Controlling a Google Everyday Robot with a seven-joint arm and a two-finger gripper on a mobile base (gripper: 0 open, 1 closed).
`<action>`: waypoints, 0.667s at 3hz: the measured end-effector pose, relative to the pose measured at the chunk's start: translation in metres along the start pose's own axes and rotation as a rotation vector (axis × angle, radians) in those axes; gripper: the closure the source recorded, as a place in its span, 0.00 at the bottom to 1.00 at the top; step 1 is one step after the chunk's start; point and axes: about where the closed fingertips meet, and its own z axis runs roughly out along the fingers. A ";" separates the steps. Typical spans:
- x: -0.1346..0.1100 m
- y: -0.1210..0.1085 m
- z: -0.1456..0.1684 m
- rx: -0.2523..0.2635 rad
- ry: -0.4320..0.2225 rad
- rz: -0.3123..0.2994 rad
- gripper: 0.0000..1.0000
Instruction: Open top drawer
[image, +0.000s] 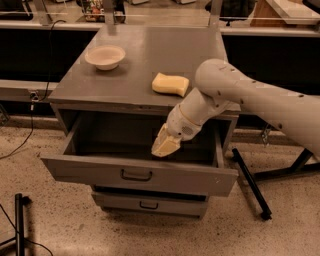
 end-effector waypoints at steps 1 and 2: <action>-0.001 0.000 0.002 -0.004 0.000 0.004 0.94; -0.002 0.000 0.003 -0.007 0.001 0.002 1.00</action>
Offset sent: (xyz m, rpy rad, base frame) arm 0.0016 0.0038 -0.0010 -0.0054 0.0062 0.0014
